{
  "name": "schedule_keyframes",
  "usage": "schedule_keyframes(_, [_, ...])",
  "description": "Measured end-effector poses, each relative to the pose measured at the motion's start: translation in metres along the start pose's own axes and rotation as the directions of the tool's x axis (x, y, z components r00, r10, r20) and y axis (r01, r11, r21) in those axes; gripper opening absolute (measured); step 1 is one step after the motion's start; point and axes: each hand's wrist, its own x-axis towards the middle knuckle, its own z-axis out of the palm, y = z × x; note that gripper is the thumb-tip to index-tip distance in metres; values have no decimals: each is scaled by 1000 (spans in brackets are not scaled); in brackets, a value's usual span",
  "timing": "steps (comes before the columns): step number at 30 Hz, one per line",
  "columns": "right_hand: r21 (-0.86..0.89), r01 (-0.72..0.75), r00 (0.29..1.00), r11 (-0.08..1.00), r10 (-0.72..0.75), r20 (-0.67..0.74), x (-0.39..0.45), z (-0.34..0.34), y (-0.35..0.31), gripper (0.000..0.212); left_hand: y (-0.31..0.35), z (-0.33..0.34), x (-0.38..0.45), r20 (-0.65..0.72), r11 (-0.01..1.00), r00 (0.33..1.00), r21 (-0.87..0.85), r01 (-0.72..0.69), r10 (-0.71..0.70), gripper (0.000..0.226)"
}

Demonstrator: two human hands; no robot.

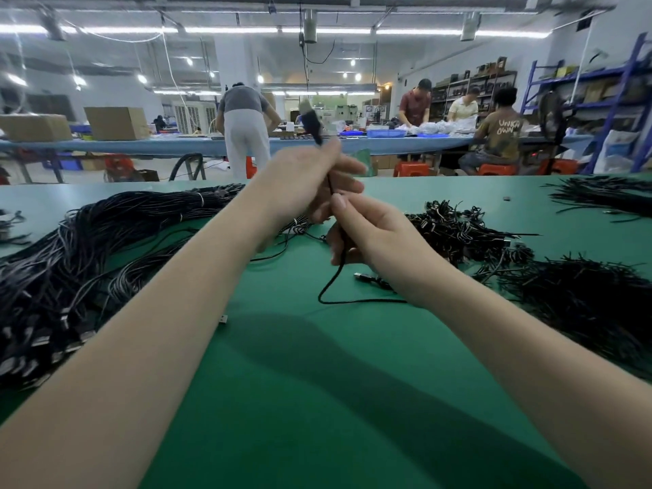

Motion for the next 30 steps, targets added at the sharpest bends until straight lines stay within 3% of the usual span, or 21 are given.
schedule_keyframes(2, [-34,-7,995,999,11,97,-2,2,5,30,8,-4,1,-100,971,992,-235,49,-75,38])
schedule_keyframes(4, [-117,-40,982,992,60,179,-5,3,14,29,17,-11,1,-110,889,987,-454,58,-120,37])
schedule_keyframes(7, [-182,-110,972,977,144,185,-8,1,25,28,25,-29,-6,100,707,995,-701,92,-29,48])
schedule_keyframes(8, [-213,-116,980,970,147,131,-8,0,27,28,26,-36,-9,211,718,977,-682,141,8,51])
schedule_keyframes(9, [-241,-124,988,963,141,56,-7,-2,27,28,24,-40,-12,332,794,943,-578,188,18,51])
schedule_keyframes(11, [-257,-138,988,957,115,-102,-4,-7,24,30,16,-40,-12,567,953,813,-151,262,-133,46])
schedule_keyframes(13, [-271,-106,983,957,60,-173,0,-12,15,32,4,-33,-9,630,911,658,285,298,-413,51])
schedule_keyframes(14, [-297,-76,985,952,24,-173,1,-13,8,31,0,-30,-7,592,876,648,373,306,-478,53])
schedule_keyframes(15, [-314,-43,984,948,-15,-179,2,-13,2,29,-4,-27,-5,542,878,697,365,309,-470,54])
schedule_keyframes(17, [-275,-11,966,961,-61,-252,5,-10,-4,25,-8,-23,1,385,935,852,126,332,-354,53])
schedule_keyframes(19, [-156,0,951,988,-49,-306,5,-6,-6,23,-6,-22,2,224,949,933,-71,306,-284,47])
schedule_keyframes(20, [-117,10,953,993,-45,-300,4,-5,-6,22,-5,-20,3,140,966,958,-26,258,-252,46])
schedule_keyframes(21, [-81,21,962,996,-42,-270,3,-3,-5,21,-5,-20,5,58,971,975,124,206,-214,48])
schedule_keyframes(23, [22,28,986,999,-24,-164,1,0,2,23,-6,-20,6,-66,885,991,446,133,-116,57])
schedule_keyframes(24, [68,17,996,998,-11,-84,0,1,7,24,-6,-20,7,-108,869,994,488,80,-31,59])
schedule_keyframes(25, [86,-7,1000,996,6,10,-1,2,13,26,-6,-21,8,-141,916,989,401,27,32,59])
schedule_keyframes(26, [67,-44,993,997,37,108,-3,2,20,27,-4,-25,8,-178,987,983,160,-25,54,56])
schedule_keyframes(27, [21,-89,977,996,83,196,-6,2,27,27,0,-30,11,-181,982,983,-176,-66,33,52])
schedule_keyframes(28, [-38,-134,956,990,140,257,-9,1,34,28,3,-36,15,-147,878,988,-466,-108,43,47])
schedule_keyframes(29, [-113,-170,942,979,195,273,-11,0,40,28,3,-43,21,-111,766,992,-632,-115,58,43])
schedule_keyframes(30, [-188,-199,940,962,241,241,-12,-2,45,28,4,-50,27,-85,742,995,-663,-97,54,41])
